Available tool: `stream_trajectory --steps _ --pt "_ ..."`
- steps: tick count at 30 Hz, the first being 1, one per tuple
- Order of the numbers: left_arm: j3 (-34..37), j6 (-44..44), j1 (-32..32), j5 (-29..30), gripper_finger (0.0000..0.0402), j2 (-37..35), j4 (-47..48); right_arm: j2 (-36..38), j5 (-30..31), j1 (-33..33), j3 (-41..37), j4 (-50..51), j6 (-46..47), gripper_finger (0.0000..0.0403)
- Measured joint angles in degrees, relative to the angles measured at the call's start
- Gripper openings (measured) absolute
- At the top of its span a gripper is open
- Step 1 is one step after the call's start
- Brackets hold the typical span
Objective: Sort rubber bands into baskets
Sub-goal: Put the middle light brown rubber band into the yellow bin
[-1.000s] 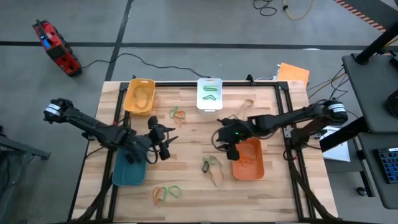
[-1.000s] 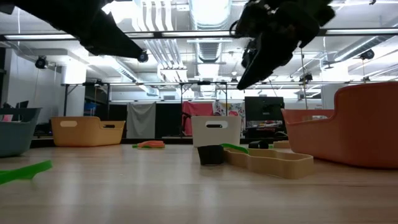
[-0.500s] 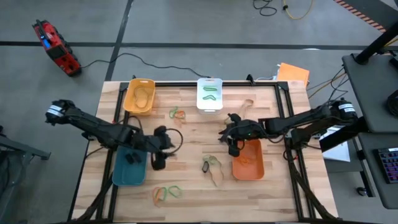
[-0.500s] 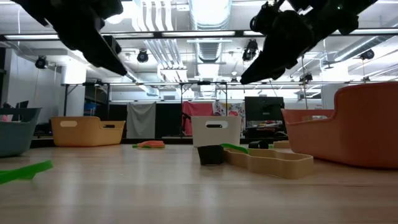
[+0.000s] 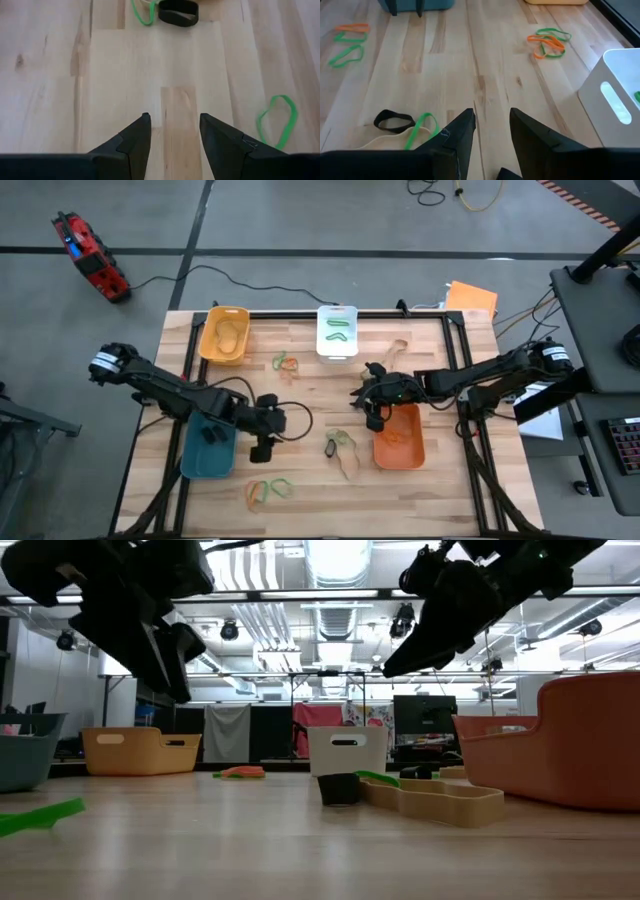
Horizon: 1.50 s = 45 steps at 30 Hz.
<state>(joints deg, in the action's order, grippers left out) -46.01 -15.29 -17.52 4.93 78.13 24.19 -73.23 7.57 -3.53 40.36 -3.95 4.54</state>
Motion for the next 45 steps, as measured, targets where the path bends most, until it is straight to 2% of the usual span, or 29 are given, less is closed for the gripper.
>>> stream_trajectory --steps 6,11,19,26,33,38,45 --pt "-1.92 0.26 0.0 0.02 0.0153 3.24 0.02 0.0 -0.07 -1.33 0.24 0.55 0.12 0.0121" --pt "-3.16 4.0 0.0 0.87 0.0153 4.7 -1.54 0.02 -0.09 -4.39 2.66 3.51 0.58 0.0115" --pt "-4.08 17.48 0.0 2.15 0.0153 8.9 -16.46 0.02 -0.04 -9.11 10.66 21.03 2.95 0.0098" --pt "-4.13 20.62 -0.17 1.99 0.0153 16.11 -27.62 0.04 -0.03 -12.33 15.13 30.32 3.44 0.0084" --pt "-11.73 21.37 -0.33 1.64 0.0153 23.9 -28.95 0.82 0.13 -14.05 14.7 30.77 14.73 0.007" --pt "-17.17 25.75 -0.33 -2.8 0.0153 29.93 -28.02 0.9 0.09 -15.75 12.84 32.16 20.01 0.0069" --pt "-21.19 28.36 -0.02 -5.56 0.0153 34.95 -27.67 1.64 0.22 -18.94 11.65 32.52 25.11 0.0068"
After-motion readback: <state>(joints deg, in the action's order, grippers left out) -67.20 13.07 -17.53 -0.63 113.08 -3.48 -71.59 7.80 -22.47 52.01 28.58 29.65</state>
